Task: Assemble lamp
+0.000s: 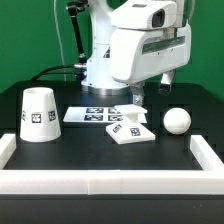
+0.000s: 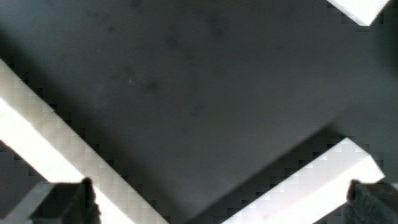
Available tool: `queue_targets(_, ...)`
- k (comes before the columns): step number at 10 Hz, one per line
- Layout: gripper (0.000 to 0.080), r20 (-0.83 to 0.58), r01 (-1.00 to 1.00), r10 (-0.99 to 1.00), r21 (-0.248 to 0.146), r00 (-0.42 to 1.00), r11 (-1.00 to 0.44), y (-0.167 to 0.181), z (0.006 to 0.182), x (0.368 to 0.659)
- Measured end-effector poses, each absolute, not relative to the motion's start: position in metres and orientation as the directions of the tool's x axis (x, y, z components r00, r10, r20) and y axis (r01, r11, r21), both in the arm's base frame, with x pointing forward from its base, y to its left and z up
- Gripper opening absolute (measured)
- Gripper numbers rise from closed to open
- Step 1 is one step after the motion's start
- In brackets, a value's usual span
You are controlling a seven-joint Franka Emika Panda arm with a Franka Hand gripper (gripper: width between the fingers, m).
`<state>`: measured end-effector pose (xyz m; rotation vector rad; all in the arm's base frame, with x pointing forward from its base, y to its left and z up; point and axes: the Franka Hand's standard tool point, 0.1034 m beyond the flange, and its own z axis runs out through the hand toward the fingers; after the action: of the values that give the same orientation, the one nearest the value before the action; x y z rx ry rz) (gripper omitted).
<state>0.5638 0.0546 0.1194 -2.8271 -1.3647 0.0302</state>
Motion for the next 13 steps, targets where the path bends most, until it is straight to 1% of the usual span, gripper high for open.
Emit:
queue_targets(6,0.07,-0.016,0.782,0.782,-0.01,0.623,-0.623,0.054,0.119,0.564)
queue_targets(7,0.07,-0.006,0.767,0.767,0.001,0.641,-0.641,0.048,0.121,0.561)
queue_targets(8,0.07,-0.004,0.746,0.746,0.009,0.666,-0.666,0.041,0.122,0.549)
queue_targets(10,0.07,0.007,0.606,0.606,0.014,0.795,-0.795,0.038,0.119,0.525)
queue_targets(11,0.07,0.006,0.524,0.524,0.009,0.852,-0.852,0.038,0.114,0.511)
queue_targets(12,0.07,0.002,0.448,0.448,0.004,0.894,-0.894,0.038,0.112,0.505)
queue_targets(13,0.07,0.004,0.387,0.387,0.004,0.922,-0.922,0.039,0.112,0.507)
